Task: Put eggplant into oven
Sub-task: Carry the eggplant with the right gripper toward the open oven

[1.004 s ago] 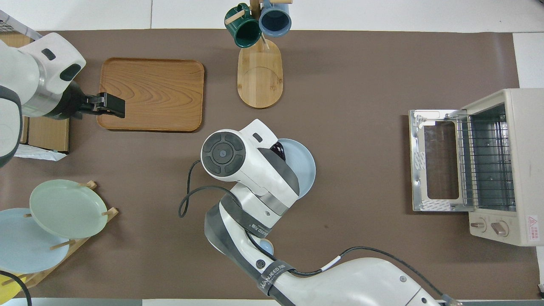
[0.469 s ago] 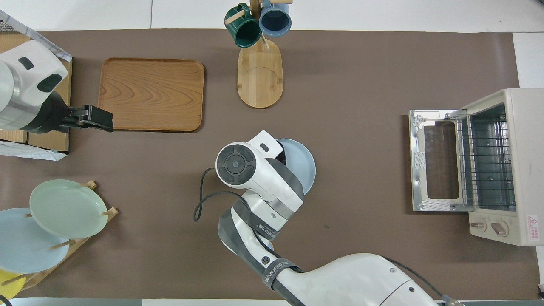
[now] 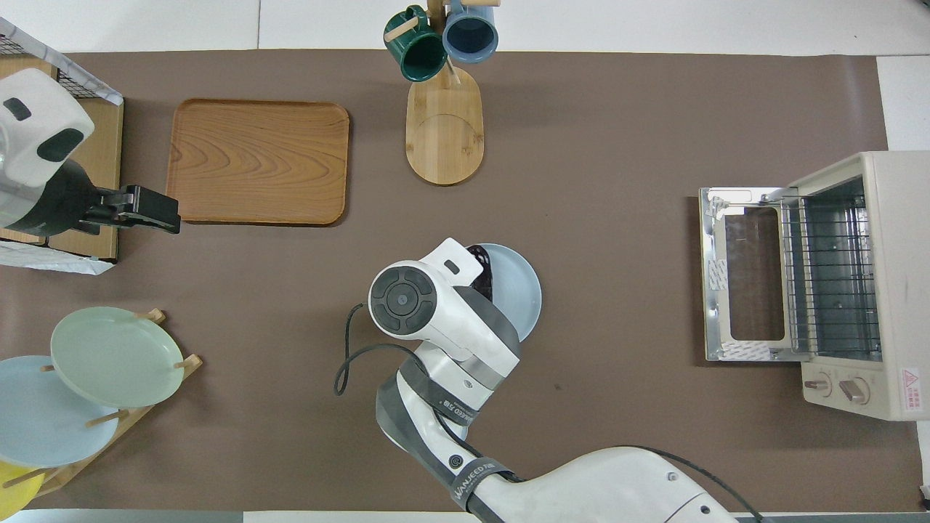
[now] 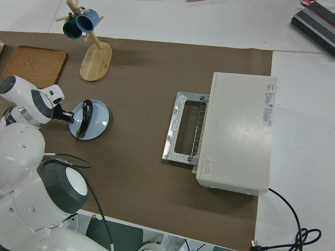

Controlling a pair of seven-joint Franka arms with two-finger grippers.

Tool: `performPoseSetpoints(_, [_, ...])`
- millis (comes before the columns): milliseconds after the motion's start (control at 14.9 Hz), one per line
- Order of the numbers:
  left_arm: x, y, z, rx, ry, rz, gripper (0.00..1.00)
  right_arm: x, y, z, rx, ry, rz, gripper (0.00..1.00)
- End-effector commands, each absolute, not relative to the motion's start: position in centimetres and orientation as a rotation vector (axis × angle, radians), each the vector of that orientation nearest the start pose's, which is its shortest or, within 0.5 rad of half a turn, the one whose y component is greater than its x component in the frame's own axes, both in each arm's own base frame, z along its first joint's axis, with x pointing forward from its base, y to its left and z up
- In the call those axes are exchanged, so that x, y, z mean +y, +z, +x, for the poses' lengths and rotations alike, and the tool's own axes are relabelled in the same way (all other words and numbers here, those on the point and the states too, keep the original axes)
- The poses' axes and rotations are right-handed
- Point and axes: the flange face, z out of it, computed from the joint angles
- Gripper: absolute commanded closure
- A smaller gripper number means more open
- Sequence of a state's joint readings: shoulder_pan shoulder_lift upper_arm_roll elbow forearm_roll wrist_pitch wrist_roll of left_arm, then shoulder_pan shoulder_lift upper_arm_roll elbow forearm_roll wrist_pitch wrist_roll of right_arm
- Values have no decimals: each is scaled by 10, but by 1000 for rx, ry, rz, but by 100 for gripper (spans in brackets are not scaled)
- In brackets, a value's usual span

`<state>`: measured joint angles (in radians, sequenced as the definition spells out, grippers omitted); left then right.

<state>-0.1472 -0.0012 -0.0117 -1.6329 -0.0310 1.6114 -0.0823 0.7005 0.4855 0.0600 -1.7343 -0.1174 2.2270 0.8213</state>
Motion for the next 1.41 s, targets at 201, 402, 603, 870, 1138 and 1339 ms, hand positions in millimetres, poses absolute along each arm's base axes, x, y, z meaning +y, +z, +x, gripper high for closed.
performPoseSetpoints(201, [-81, 607, 530, 127, 80, -3140, 0, 426, 361, 517, -177, -37, -3367, 100])
performPoseSetpoints(402, [-76, 607, 529, 108, 90, -3141, 0, 353, 396, 545, -210, 30, -3406, 100])
performPoseSetpoints(603, [-77, 607, 531, 108, 89, -3148, 0, 260, 428, 545, -315, 96, -3397, 100])
performPoseSetpoints(870, [-81, 608, 529, 123, 101, -3147, 0, 156, 434, 521, -316, 213, -3395, 100])
performPoseSetpoints(1138, [-82, 610, 528, 123, 96, -3147, 0, 67, 421, 511, -286, 308, -3371, 100])
performPoseSetpoints(1339, [-84, 608, 527, 115, 99, -3148, 0, 8, 408, 506, -343, 289, -3329, 100])
